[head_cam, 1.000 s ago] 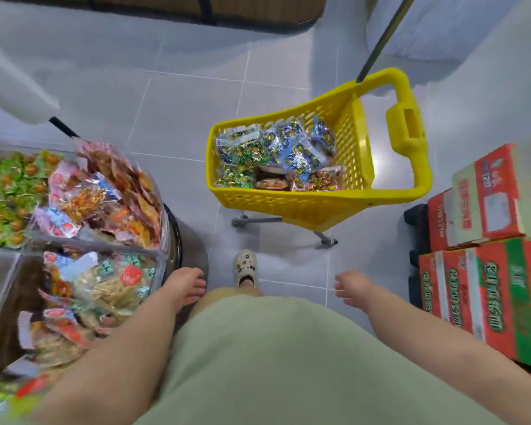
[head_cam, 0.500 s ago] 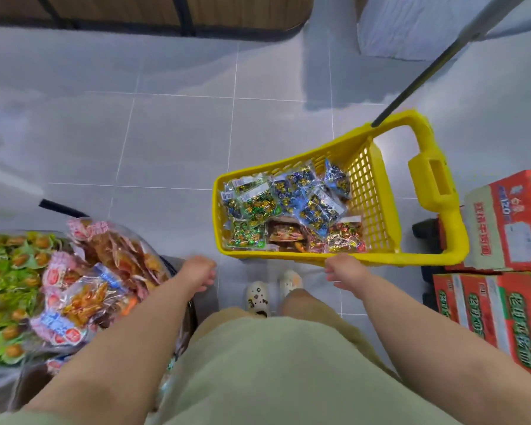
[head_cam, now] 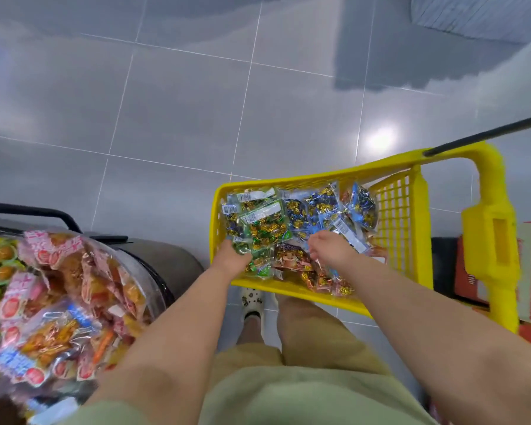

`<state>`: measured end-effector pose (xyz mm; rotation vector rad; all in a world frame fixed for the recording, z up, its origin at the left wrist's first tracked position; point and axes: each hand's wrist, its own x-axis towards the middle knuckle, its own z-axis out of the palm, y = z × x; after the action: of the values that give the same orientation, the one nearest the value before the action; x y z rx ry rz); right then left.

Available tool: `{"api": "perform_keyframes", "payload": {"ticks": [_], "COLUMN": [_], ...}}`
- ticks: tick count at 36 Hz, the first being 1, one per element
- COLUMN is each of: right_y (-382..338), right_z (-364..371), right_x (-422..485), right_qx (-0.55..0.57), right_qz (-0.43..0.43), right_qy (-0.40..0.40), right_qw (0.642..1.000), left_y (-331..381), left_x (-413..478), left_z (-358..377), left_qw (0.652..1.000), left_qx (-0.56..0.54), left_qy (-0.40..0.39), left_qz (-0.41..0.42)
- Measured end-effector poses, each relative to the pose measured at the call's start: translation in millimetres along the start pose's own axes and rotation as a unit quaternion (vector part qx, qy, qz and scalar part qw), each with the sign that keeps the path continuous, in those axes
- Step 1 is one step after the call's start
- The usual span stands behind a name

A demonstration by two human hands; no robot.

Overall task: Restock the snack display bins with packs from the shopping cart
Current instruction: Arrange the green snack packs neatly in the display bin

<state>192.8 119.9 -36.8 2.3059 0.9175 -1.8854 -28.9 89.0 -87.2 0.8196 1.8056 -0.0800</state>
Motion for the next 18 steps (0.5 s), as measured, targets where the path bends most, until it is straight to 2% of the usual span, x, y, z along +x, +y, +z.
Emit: {"api": "perform_keyframes", "payload": {"ticks": [4,9,12,18], "right_y": [-4,-18,-33,-54], "right_z": [1,7,16,36], "right_x": [11,27,34,51], "right_qx": [-0.026,-0.094,-0.115,-0.181], "right_qz": [-0.039,-0.106,-0.141,-0.14], "right_qy": [0.011,0.026,0.051,0.091], "right_qw": [0.999,0.99,0.982,0.969], "left_y": [1,-2,-6,-7], "left_x": [15,24,28,13], "left_z": [7,17,22,24], "left_qw": [0.999,0.994,0.994,0.973], "left_qx": [-0.023,-0.032,-0.061,-0.205], "left_qy": [0.013,-0.049,-0.03,-0.04], "left_qz": [-0.036,-0.088,-0.089,-0.099]}}
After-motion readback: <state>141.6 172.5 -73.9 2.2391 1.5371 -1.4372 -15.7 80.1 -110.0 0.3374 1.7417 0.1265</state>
